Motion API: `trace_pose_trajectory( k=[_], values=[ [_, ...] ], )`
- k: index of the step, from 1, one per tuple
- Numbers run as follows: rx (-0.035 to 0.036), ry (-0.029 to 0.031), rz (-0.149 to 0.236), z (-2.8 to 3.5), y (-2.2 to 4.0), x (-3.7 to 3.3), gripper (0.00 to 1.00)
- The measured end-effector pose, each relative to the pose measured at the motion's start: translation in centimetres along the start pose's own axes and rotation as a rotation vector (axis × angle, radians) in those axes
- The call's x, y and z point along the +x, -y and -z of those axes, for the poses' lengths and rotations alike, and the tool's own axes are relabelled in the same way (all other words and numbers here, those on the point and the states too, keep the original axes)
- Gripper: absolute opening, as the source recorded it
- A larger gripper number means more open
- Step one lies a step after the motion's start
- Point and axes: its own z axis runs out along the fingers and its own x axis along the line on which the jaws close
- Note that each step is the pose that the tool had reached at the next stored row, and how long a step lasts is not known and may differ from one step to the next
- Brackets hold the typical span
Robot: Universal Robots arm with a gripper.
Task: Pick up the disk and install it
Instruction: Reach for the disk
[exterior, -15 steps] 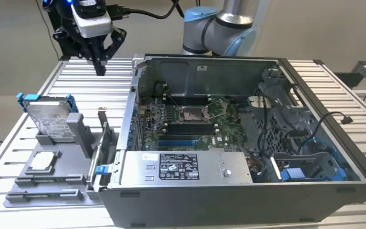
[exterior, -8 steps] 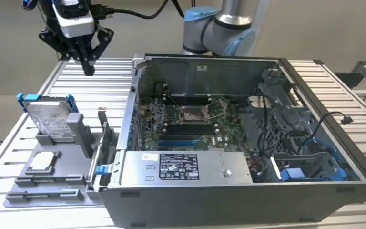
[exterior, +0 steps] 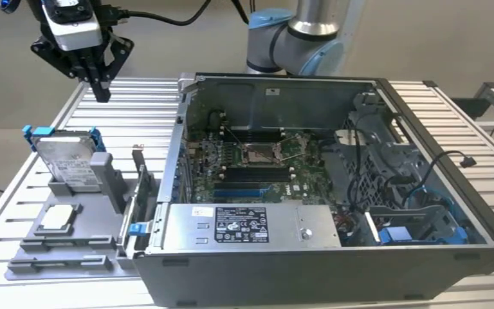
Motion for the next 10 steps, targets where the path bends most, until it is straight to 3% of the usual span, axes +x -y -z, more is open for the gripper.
trace_pose_trajectory(
  k=[10],
  values=[
    [0.0, 0.0, 0.0, 0.08, 0.24, 3.65, 0.0]
  ],
)
